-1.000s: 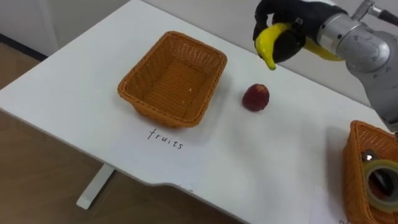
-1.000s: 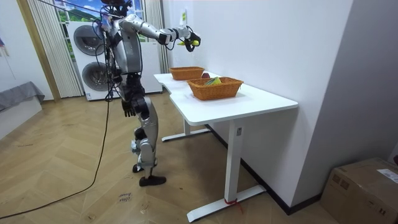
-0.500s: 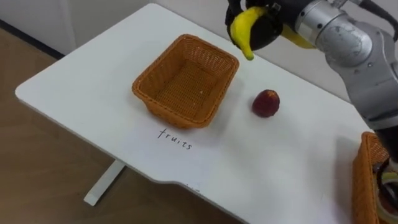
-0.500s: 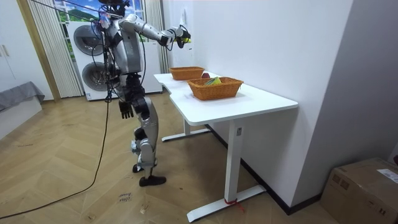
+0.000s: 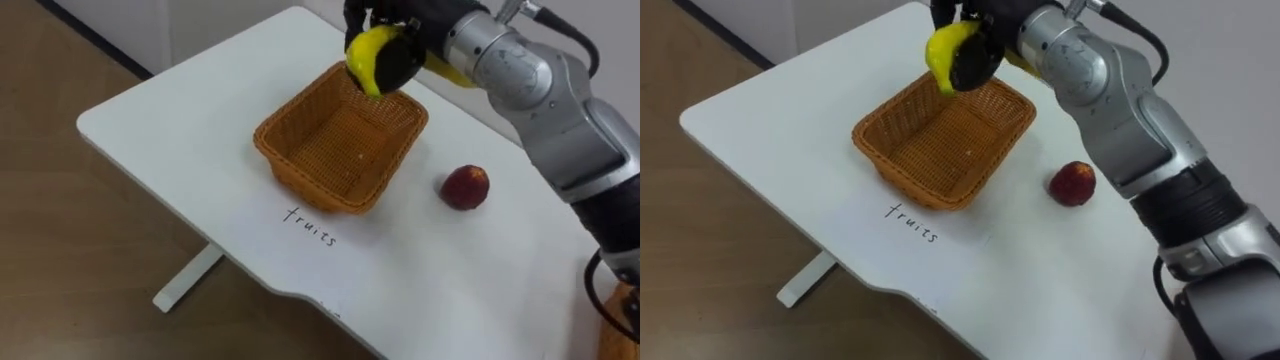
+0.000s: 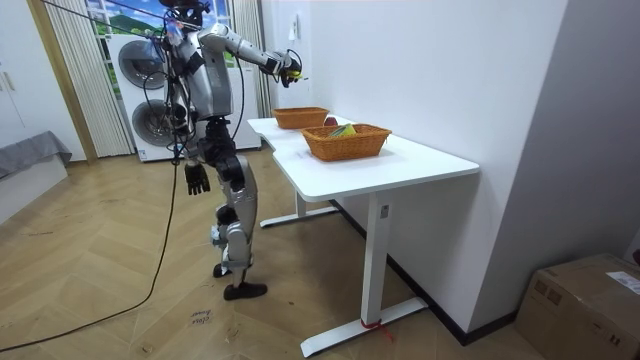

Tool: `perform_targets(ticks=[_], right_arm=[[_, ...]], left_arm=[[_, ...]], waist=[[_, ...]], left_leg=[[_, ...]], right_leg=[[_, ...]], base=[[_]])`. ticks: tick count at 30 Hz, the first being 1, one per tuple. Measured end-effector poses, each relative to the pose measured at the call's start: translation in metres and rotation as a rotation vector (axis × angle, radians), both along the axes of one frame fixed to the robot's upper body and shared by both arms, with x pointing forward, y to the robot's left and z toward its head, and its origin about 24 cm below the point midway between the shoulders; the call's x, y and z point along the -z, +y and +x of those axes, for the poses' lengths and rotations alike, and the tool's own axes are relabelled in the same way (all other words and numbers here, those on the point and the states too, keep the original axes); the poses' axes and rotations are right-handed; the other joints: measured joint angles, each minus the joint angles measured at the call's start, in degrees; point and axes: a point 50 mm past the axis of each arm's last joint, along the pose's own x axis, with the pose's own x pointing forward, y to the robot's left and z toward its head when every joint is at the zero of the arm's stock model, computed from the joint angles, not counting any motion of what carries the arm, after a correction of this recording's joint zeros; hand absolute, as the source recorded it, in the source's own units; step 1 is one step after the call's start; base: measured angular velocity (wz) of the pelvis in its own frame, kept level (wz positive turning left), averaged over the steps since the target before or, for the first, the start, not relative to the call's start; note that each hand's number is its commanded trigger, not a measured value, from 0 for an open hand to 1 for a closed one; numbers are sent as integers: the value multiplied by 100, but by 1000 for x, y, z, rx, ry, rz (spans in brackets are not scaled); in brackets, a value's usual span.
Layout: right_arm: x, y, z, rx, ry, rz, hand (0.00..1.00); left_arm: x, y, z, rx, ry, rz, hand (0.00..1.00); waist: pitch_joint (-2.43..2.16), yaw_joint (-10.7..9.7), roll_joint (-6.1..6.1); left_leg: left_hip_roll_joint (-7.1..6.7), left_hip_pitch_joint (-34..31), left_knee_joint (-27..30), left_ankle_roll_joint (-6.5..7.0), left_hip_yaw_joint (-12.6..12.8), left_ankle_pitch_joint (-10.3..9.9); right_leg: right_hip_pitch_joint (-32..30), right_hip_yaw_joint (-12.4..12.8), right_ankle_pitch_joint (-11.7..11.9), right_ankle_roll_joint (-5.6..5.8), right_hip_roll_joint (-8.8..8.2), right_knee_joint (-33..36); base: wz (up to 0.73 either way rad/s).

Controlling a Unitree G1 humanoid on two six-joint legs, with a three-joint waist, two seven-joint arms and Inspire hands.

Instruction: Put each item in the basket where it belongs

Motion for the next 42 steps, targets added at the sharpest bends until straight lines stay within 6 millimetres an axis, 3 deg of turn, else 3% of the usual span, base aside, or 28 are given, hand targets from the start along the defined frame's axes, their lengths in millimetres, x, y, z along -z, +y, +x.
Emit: perform_targets(ticks=[12,18,28,42], right_arm=[[8,-10,7,66,-4,3,0],[8,-10,7,62,-5,2,0],[20,-20,13,98,44,-1,0],[19,-18,12,78,34,1,0]], left_arm=[[-1,0,6,9,-20,-5,0],[-1,1,6,18,-15,-18,0],[-1,1,6,23,-13,-32,0],[-1,2,8,27,-22,-31,0]], waist=[[11,-3,-8],[54,2,-76],[59,20,-70],[67,8,-59]], left_leg=[[-10,-42,12,1,-67,-5],[-8,-44,13,0,-63,-8],[-8,-43,18,3,-61,-10],[-5,-36,18,3,-39,-8]], right_leg=[[12,-27,0,3,3,-44],[7,-24,0,3,4,-46],[11,-23,0,3,4,-46],[6,-21,0,3,2,-49]], base=[[4],[0],[0],[0]])
